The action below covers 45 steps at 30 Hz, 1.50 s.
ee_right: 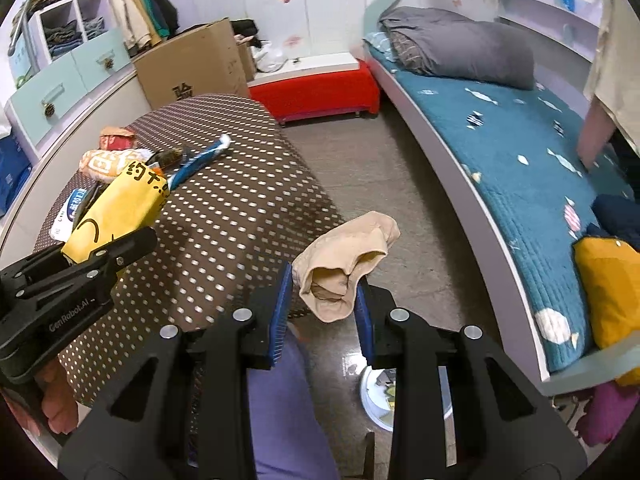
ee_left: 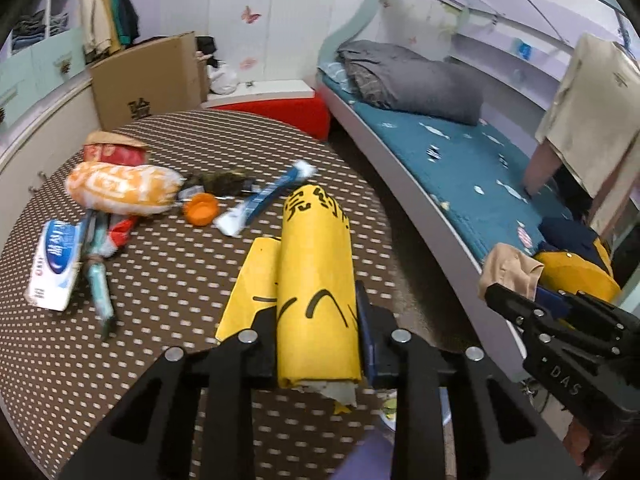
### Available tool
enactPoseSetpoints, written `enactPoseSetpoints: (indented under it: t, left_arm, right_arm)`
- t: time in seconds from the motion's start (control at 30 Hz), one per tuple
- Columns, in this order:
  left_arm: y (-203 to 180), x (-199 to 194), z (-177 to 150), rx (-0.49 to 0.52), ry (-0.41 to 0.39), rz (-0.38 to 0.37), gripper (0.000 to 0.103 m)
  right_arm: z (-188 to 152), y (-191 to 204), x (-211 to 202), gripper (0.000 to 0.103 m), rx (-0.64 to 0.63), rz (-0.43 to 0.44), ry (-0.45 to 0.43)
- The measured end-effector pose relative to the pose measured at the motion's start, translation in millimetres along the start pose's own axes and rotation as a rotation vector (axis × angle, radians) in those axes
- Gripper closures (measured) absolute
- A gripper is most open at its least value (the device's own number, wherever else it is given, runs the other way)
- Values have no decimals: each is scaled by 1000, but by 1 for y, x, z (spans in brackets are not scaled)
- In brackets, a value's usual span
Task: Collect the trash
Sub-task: 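Carry the yellow bag and beige cloth over to the bucket, then open both tools to drop the yellow bag and cloth into the bucket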
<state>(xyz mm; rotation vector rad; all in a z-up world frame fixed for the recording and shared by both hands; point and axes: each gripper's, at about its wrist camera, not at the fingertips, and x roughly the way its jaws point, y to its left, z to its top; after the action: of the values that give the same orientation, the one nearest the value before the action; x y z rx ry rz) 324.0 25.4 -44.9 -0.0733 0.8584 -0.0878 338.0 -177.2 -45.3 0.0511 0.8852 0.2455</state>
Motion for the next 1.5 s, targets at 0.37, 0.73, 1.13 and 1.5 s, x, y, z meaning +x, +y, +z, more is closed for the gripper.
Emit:
enactPoseSetpoints:
  t: [0.37,0.73,1.13,1.5]
  left_arm:
    - [-80,11,-8,135,33,-110,75]
    - [-165,40,-35,296,131,-200,75]
    - [-217,109,-92,436,348,-177,72]
    - [-239,152,-126,499,442,-152,41]
  right_arm:
    - [-27,-60,-27,74,112,-97,-7]
    - [-67,-120,-41,74,225,-198,36]
    - [-132,-172,-10,73,351,-247,180]
    - [-182,-204,24,73,455,-274,322]
